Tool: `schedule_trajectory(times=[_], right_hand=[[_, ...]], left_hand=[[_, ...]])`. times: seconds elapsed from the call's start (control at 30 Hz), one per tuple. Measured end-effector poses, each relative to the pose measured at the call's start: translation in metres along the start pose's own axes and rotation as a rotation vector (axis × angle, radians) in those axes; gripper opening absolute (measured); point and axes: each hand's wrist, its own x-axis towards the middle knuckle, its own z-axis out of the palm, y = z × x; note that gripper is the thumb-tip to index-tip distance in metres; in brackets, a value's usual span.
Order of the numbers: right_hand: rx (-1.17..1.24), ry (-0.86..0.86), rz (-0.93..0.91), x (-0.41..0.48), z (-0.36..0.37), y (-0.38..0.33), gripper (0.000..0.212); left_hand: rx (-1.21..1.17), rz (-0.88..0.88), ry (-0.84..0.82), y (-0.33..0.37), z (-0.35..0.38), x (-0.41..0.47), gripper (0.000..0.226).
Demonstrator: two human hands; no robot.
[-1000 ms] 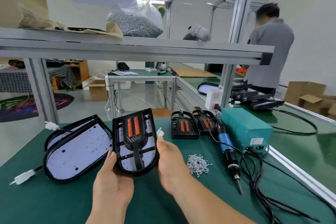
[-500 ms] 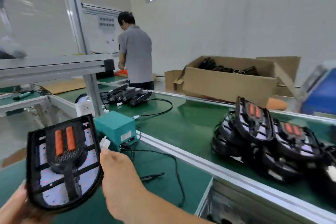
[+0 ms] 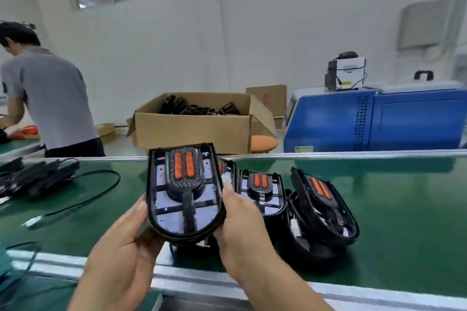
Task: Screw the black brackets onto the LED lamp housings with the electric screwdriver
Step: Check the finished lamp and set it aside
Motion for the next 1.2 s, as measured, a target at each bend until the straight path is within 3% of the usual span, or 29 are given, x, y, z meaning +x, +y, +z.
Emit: schedule_trajectory(times=[0.07,0.23,0.4,0.53,0.67,0.83,1.03,1.2], right_hand=[[0.054,0.106,-0.052,0.009,-0.024,-0.015,0.049],[0.169,0.256,-0.118,0.036,-0.066,-0.032,0.048],[0.042,0.436,-0.055,0.059,-0.081,-0.031,0.053],[-0.021,0.500,-0.010,0.067,-0.083,-0.027,0.052],[-0.121,0.525,-0.026,0.070,-0.086,-0.021,0.032],[-0.406,0.544,-0.165,0.072,-0.086,-0.014,0.024],[-0.769,0.499,-0.184,0.071,-0.086,-0.018,0.058],[-0.838,0.457,-0.119,0.069,-0.085,-0.019,0.088]], left_hand=[[0.053,-0.003,-0.091,-0.010,0.037,0.003,0.033],[0.243,-0.047,-0.114,-0.041,0.096,0.037,0.031],[0.382,-0.090,-0.035,-0.065,0.110,0.063,0.033],[0.555,-0.024,-0.008,-0.071,0.111,0.069,0.037],[0.767,0.101,0.061,-0.074,0.112,0.067,0.037],[0.945,0.218,0.104,-0.070,0.115,0.065,0.037],[1.035,0.294,0.179,-0.068,0.122,0.065,0.037],[1.223,0.291,0.065,-0.077,0.119,0.058,0.035]])
